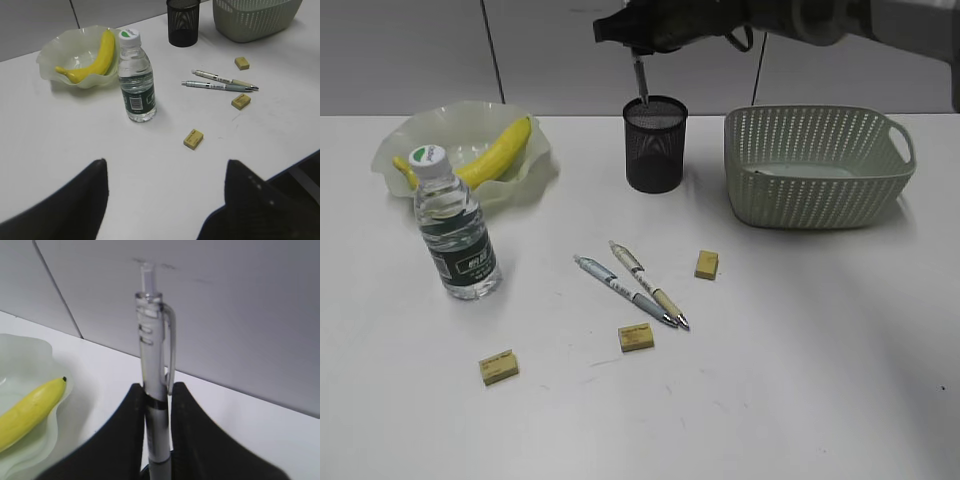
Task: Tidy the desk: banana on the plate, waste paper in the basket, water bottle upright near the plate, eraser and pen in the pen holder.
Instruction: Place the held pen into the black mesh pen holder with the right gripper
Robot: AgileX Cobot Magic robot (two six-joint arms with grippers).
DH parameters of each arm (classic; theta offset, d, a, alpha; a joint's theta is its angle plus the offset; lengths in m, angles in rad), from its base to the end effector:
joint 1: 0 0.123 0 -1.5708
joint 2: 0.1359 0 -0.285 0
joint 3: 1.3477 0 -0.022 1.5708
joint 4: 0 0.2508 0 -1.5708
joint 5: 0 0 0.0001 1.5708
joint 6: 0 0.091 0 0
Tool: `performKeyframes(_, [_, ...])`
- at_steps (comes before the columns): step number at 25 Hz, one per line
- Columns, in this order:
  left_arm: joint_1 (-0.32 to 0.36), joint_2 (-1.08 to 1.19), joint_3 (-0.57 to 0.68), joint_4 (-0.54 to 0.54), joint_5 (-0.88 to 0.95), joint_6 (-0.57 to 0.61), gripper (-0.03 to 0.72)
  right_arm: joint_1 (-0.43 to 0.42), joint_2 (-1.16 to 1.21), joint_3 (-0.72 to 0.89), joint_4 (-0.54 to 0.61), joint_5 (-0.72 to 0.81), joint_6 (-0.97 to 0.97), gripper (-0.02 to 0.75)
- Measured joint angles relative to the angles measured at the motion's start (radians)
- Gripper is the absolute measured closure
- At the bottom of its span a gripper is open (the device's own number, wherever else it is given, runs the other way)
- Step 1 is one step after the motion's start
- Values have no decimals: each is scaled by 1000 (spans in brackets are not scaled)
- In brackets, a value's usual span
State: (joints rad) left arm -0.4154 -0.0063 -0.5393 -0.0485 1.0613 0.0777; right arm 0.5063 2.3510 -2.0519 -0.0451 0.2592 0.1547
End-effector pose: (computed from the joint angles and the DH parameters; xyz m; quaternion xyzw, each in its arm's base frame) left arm -0.0114 0.0008 0.2881 0.2067 0.8152 -0.1147 0.5287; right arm 0.4876 0.2692 0.2239 -0.1644 0.8365 0.1541 0.4994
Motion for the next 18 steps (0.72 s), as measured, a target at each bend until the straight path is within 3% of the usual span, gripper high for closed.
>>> performKeyframes(12, [0, 0, 0, 2, 0, 0, 147, -4, 57, 22, 0, 58, 6, 592])
performKeyframes(15, [0, 0, 0, 2, 0, 0, 147, -4, 57, 22, 0, 101, 7, 487])
performKeyframes(18, [0, 0, 0, 2, 0, 0, 147, -4, 54, 22, 0, 146, 7, 333])
